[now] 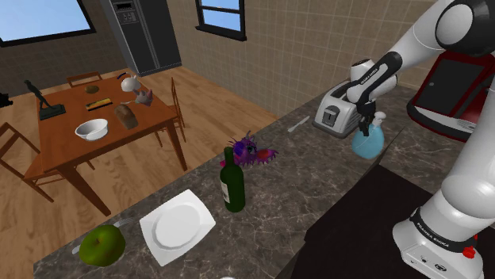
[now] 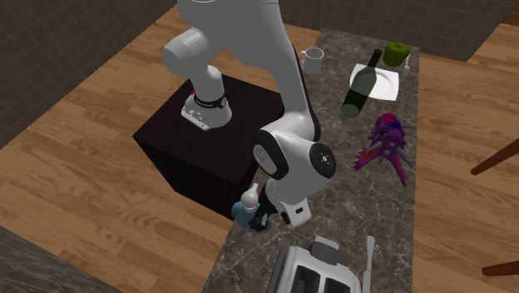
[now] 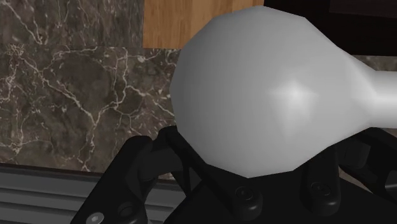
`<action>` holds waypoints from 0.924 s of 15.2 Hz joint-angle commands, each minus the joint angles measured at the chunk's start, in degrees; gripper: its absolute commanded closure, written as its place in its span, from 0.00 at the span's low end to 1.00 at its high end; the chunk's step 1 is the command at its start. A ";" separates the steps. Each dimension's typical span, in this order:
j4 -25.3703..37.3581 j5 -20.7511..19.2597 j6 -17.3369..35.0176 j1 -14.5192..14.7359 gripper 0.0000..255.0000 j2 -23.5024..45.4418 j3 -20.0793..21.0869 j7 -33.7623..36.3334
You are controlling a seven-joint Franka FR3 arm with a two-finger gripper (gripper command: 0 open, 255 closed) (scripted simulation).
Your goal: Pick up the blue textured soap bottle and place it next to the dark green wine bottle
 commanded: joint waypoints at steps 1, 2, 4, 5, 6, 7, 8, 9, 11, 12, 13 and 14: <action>-0.02 -0.02 0.00 -0.01 1.00 0.03 -0.02 0.01; 0.00 -0.01 0.00 -0.02 1.00 0.04 -0.03 0.00; 0.04 -0.12 -0.65 0.07 1.00 -0.60 -0.09 -0.08; 0.09 -0.24 -1.34 0.15 1.00 -1.26 -0.16 -0.16; 0.17 -0.35 -2.03 0.24 1.00 -1.90 -0.22 -0.25; 0.25 -0.46 -2.73 0.32 1.00 -2.54 -0.27 -0.34; 0.35 -0.56 -3.43 0.41 1.00 -3.17 -0.32 -0.42; 0.46 -0.67 -4.14 0.49 1.00 -3.80 -0.37 -0.51; 0.71 -0.86 -5.56 0.64 1.00 -5.01 -0.45 -0.70; 0.86 -0.96 -6.27 0.71 1.00 -5.61 -0.49 -0.79; 1.02 -1.05 -6.99 0.78 1.00 -6.19 -0.52 -0.89; 1.19 -1.14 -7.71 0.85 1.00 -6.77 -0.54 -0.98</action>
